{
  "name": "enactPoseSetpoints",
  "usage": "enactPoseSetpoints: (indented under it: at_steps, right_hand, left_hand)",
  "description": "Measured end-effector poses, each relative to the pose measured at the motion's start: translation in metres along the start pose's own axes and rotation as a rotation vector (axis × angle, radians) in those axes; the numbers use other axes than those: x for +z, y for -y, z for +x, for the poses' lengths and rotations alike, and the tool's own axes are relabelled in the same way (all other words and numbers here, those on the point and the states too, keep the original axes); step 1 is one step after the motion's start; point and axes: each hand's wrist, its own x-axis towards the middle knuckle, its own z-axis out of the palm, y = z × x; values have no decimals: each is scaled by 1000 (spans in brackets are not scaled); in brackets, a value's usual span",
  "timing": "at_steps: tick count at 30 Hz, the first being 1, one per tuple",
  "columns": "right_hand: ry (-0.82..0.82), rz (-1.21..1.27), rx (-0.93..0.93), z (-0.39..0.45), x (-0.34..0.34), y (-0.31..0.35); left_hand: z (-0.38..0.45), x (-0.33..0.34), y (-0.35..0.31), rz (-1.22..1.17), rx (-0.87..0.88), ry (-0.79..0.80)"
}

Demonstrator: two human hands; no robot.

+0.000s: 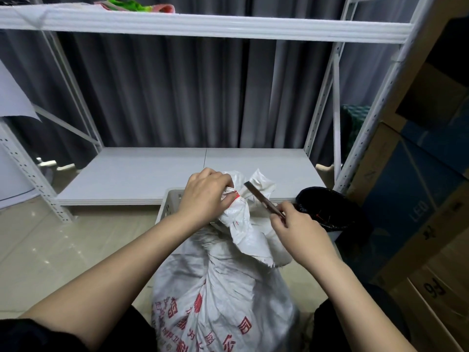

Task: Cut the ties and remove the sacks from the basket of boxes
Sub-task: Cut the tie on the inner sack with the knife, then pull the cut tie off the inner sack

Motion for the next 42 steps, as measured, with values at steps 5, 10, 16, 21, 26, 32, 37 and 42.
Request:
enactPoseSetpoints:
  at_steps: [5,10,16,21,26,32,37,42]
  right_hand:
    - [-116,368,128,25,21,-20]
    - [-100,361,150,59,49,-32]
    - [-180,589,387,86,42,-54]
    - [-257,830,237,85,24,-48]
    - [-321,784,39,63,21,-16]
    - [-156,836,150,67,60,8]
    - [-107,956,336,78,69,-7]
    - [-58,1017,442,83,65,-44]
  left_hand:
    - [-2,2,4,-229,-48,60]
    - [-1,-1,3,-376,-113,70]
    - [-3,0,17,-348,-63,112]
    - [18,24,17,24,-91,61]
    - [51,37,22,-51,-454,67]
    - [95,29,37,-874,-817,4]
    - [87,46,44,-581,-593,348]
    - [50,87,49,-64,-381,729]
